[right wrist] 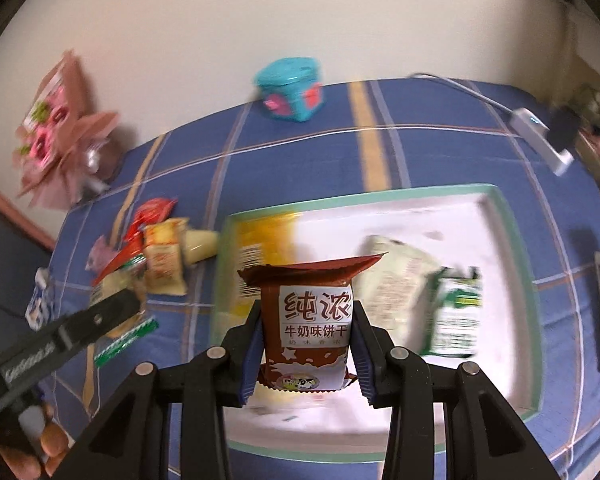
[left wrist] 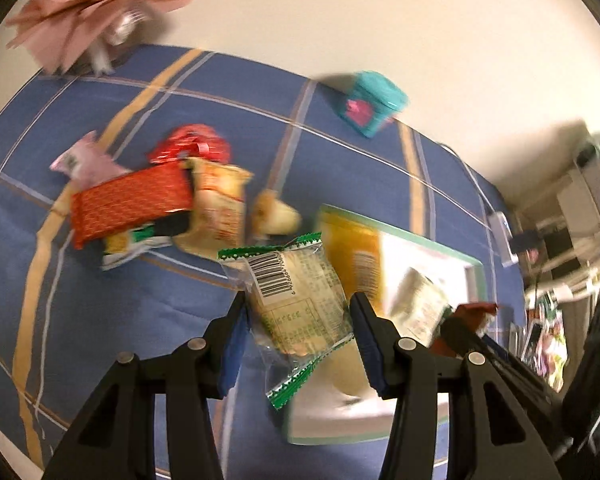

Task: Organize snacks
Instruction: 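Carry both snacks into the white tray and open both tools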

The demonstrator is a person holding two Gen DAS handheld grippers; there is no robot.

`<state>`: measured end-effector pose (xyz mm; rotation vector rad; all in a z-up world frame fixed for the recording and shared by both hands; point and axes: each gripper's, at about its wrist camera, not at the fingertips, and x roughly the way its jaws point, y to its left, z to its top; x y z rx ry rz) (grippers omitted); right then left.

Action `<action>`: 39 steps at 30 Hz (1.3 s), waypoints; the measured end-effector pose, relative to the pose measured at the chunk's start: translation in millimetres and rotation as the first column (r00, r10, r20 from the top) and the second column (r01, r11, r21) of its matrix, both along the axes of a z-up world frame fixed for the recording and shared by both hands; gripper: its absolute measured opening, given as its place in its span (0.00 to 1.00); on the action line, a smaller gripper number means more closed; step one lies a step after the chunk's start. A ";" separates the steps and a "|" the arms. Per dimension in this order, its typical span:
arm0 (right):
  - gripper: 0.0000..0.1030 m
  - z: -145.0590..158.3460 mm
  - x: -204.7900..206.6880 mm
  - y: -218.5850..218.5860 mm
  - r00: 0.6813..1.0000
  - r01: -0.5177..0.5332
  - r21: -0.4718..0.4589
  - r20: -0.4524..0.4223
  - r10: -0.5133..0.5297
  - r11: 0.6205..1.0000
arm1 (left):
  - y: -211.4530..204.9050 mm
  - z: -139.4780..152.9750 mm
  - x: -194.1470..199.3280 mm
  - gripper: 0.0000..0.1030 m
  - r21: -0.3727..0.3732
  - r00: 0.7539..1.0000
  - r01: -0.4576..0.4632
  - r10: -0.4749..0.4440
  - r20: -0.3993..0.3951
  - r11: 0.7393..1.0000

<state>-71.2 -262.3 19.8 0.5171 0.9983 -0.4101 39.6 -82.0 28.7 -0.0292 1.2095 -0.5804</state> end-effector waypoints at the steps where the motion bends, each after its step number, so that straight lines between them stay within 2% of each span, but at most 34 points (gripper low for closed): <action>1: 0.41 -0.4 -5.2 -8.1 1.000 0.018 0.004 -0.002 -0.018 1.000 | -7.8 1.3 -5.8 0.50 0.004 1.000 0.024 -0.024 0.006 1.000; 8: 0.41 -2.1 -33.6 -42.1 0.994 0.102 0.003 -0.026 -0.102 0.995 | -51.3 2.4 -38.5 0.50 0.043 0.988 0.148 -0.150 0.030 0.988; 17: 0.41 -6.2 -40.5 -43.8 0.995 0.082 0.000 -0.054 -0.082 0.997 | -85.2 -6.6 -70.0 0.50 0.110 0.964 0.254 -0.260 0.045 0.961; 19: 0.41 -13.3 -40.3 -45.2 0.993 0.086 0.009 -0.079 -0.085 0.996 | -88.0 -11.7 -71.9 0.50 0.134 0.963 0.260 -0.267 0.042 0.956; 28: 0.41 -39.8 -45.1 -53.8 0.981 0.117 0.050 -0.162 -0.108 0.992 | -96.2 -28.0 -77.8 0.50 0.163 0.954 0.296 -0.300 0.005 0.941; 39: 0.41 -52.9 -49.7 -62.0 0.972 0.152 0.067 -0.189 -0.137 0.986 | -101.7 -37.2 -83.8 0.50 0.184 0.948 0.316 -0.317 -0.026 0.931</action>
